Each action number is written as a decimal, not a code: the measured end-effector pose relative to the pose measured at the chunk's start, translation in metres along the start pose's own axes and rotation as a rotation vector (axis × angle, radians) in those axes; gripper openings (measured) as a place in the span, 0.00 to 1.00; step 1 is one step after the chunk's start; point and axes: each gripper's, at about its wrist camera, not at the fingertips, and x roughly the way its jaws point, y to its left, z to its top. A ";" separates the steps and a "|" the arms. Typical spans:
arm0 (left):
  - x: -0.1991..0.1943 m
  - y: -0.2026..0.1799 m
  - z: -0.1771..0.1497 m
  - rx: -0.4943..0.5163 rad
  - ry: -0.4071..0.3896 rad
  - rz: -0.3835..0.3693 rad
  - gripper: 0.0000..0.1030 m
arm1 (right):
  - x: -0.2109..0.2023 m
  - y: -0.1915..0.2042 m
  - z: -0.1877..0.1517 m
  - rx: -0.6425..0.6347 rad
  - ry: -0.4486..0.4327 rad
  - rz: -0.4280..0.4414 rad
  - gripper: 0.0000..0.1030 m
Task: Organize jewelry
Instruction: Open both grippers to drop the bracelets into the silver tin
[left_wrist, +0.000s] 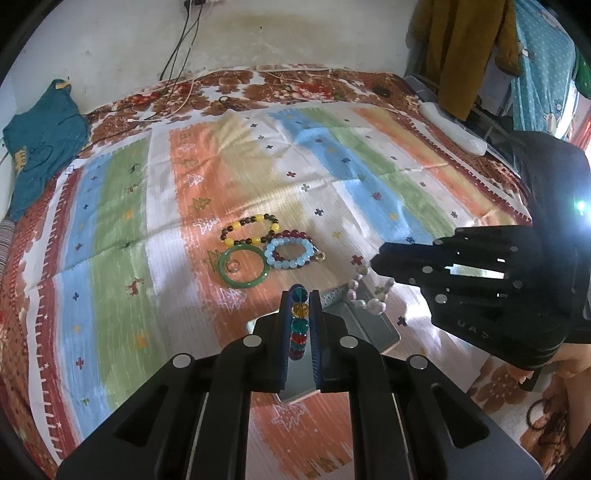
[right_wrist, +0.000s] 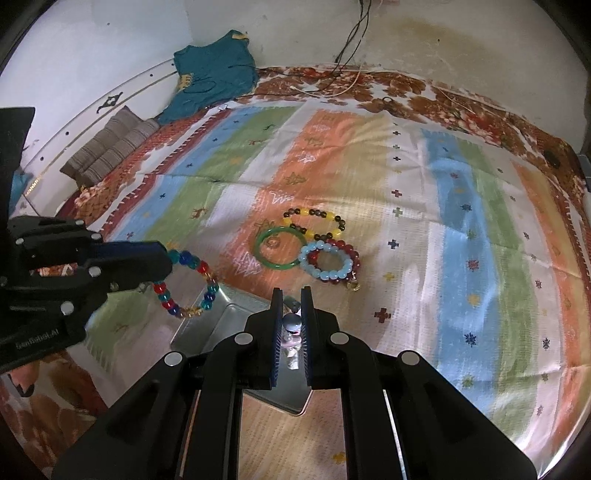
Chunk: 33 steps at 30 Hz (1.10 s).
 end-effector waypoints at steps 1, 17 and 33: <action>0.000 -0.001 -0.002 0.001 0.000 0.001 0.08 | -0.001 0.000 -0.001 0.002 -0.002 0.002 0.10; -0.003 0.019 -0.003 -0.074 -0.002 0.089 0.34 | 0.010 -0.028 -0.007 0.094 0.046 -0.081 0.40; 0.011 0.042 -0.001 -0.160 0.022 0.172 0.54 | 0.015 -0.040 -0.004 0.135 0.053 -0.125 0.58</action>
